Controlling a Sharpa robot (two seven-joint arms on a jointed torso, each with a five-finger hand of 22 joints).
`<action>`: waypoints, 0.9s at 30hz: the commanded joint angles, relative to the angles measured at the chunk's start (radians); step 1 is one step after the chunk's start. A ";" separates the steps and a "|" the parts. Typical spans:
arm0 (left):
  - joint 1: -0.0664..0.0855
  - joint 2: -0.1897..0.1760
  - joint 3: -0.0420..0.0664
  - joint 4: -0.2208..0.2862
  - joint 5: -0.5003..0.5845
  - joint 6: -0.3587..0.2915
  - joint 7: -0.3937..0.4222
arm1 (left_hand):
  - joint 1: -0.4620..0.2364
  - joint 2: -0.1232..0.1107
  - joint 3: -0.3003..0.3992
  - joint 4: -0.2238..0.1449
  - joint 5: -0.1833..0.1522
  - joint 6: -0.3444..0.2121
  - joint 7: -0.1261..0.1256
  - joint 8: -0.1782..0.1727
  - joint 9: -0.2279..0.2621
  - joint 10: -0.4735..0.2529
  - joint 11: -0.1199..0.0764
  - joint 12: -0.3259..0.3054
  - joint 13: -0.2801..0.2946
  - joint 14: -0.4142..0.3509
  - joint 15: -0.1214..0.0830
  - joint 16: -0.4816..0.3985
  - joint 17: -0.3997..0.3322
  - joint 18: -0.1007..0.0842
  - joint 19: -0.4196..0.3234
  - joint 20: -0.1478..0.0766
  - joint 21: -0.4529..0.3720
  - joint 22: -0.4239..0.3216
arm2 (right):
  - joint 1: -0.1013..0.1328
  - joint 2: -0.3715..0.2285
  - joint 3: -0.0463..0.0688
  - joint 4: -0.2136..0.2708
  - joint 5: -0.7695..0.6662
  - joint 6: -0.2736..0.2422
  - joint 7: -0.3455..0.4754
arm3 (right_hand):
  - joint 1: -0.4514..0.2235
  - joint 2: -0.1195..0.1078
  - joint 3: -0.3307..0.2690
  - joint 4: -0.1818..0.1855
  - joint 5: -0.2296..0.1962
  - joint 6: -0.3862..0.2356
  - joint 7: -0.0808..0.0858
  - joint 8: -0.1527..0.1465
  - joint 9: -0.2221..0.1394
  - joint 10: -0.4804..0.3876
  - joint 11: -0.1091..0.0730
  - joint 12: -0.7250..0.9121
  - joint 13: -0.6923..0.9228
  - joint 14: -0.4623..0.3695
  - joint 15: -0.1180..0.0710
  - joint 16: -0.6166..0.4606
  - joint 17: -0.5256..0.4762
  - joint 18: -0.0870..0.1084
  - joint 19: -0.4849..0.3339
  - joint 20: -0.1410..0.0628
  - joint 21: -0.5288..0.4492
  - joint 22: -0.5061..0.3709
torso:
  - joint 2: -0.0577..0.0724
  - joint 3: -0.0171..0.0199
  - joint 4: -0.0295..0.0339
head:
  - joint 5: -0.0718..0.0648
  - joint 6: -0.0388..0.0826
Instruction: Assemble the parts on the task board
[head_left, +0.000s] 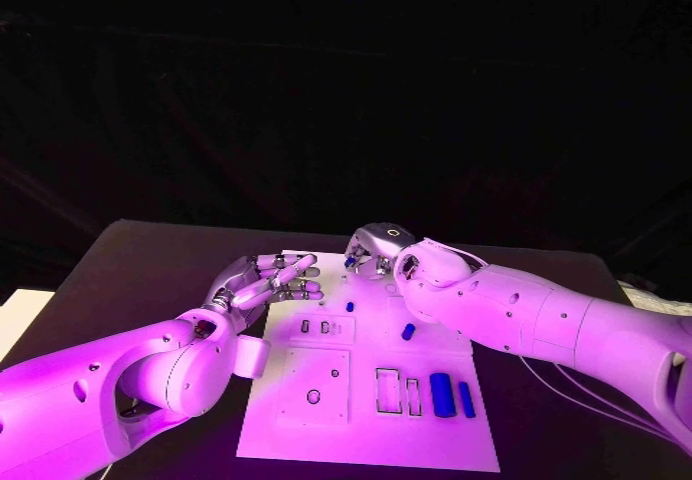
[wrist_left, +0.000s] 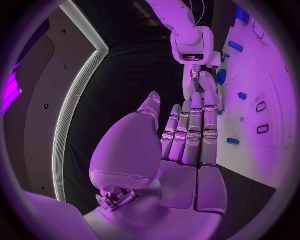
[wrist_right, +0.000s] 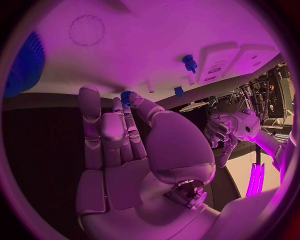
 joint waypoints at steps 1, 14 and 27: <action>0.001 0.001 0.001 0.002 -0.003 0.020 0.004 | 0.000 0.012 0.000 -0.004 -0.001 -0.001 0.006 -0.006 -0.001 0.000 0.005 -0.005 -0.001 -0.001 0.002 -0.006 0.001 0.002 0.008 0.002 -0.003 -0.001 | -0.001 0.001 0.000 -0.007 -0.002 0.017 -0.018 | -0.002 -0.029 -0.007 0.010 0.011 -0.058 0.015 -0.008 -0.013 -0.066 0.014 -0.003 -0.001 0.003 0.016 -0.027 -0.034 -0.006 -0.020 0.011 -0.014 -0.024 | 0.001 0.0002 -0.0015 | -0.002 0.001; 0.002 -0.010 0.001 0.001 -0.003 0.021 0.003 | 0.000 0.012 0.000 -0.005 -0.001 -0.001 0.005 -0.007 -0.001 0.000 0.005 -0.006 -0.001 -0.001 0.002 -0.007 0.002 0.002 0.008 0.002 -0.004 -0.001 | 0.002 -0.162 0.015 0.179 0.050 -0.063 -0.021 | 0.030 -0.047 -0.084 0.033 0.051 -0.141 0.026 0.007 -0.005 -0.102 0.024 0.045 0.013 0.000 0.024 -0.049 -0.069 0.004 -0.041 0.028 -0.029 -0.056 | -0.001 0.0029 -0.0109 | 0.005 0.004; 0.002 -0.017 0.001 -0.005 -0.022 0.027 0.003 | 0.002 0.013 0.000 -0.007 -0.001 0.000 0.005 -0.008 -0.001 0.000 0.005 -0.007 -0.001 -0.002 0.003 -0.009 0.004 0.002 0.008 0.002 -0.005 -0.002 | 0.012 -0.364 0.029 0.325 0.243 0.075 -0.103 | -0.019 -0.104 -0.226 0.152 0.165 -0.141 -0.015 0.017 -0.005 0.185 -0.056 0.494 0.391 0.047 -0.035 0.154 0.181 -0.042 0.072 -0.026 0.166 0.214 | -0.007 0.0127 -0.0242 | 0.006 0.007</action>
